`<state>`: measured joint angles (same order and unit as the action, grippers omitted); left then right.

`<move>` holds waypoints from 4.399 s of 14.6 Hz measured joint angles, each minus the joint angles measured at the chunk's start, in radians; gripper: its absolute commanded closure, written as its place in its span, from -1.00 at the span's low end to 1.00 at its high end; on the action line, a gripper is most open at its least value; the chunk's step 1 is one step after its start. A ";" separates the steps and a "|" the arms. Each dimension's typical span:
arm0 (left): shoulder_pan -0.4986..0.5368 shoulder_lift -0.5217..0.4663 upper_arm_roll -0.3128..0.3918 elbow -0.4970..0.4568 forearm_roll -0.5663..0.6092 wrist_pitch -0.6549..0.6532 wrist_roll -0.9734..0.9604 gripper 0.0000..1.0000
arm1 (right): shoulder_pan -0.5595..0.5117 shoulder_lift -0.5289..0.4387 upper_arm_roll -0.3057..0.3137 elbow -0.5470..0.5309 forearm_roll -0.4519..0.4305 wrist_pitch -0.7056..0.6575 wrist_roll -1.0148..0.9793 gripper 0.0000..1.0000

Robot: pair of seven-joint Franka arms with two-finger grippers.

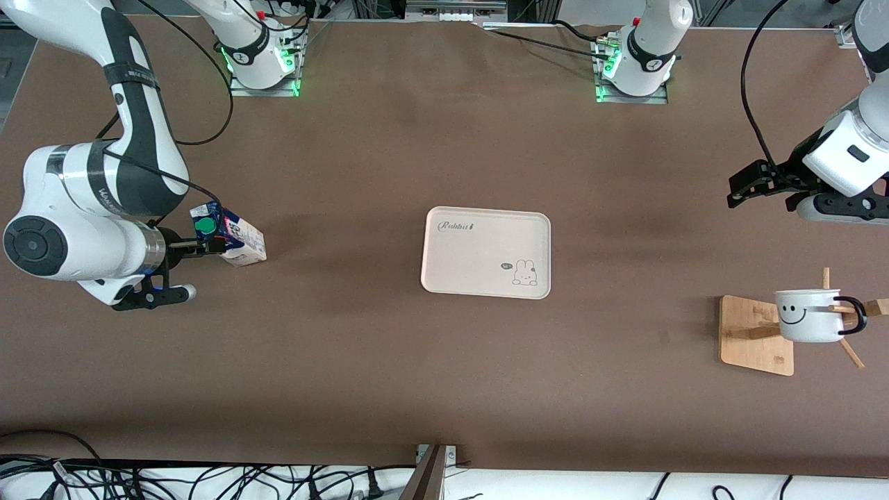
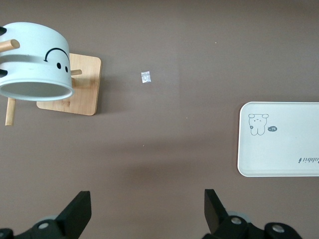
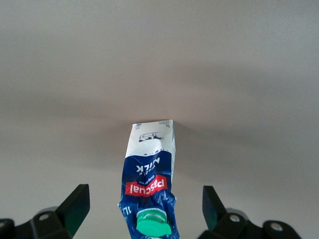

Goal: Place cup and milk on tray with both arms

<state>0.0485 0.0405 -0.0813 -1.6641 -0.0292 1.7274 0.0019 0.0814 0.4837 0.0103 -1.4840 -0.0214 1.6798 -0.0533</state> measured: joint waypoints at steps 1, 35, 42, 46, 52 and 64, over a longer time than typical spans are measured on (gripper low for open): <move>0.000 0.000 0.000 0.000 0.000 0.000 0.000 -1.00 | 0.000 0.000 -0.001 -0.006 0.000 0.002 -0.002 -1.00; -0.007 -0.001 -0.047 0.009 0.038 0.000 0.000 -1.00 | 0.000 -0.190 -0.003 -0.399 0.000 0.226 -0.089 -1.00; -0.007 -0.009 -0.065 0.011 0.038 -0.015 0.000 -1.00 | -0.001 -0.190 -0.006 -0.423 0.000 0.232 -0.161 -1.00; 0.001 -0.008 -0.059 0.011 0.042 -0.015 0.000 -1.00 | -0.001 -0.190 -0.006 -0.444 0.000 0.234 -0.163 -1.00; 0.018 -0.004 -0.048 0.011 0.043 -0.016 0.000 -1.00 | -0.001 -0.190 -0.007 -0.445 0.000 0.244 -0.163 -1.00; 0.050 -0.002 -0.054 0.011 0.043 -0.027 0.000 -1.00 | -0.024 -0.190 -0.017 -0.431 0.000 0.257 -0.177 0.00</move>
<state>0.0984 0.0386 -0.1350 -1.6531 0.0138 1.7004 0.0019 0.0573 0.2939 -0.0065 -1.9150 -0.0213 1.9371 -0.2308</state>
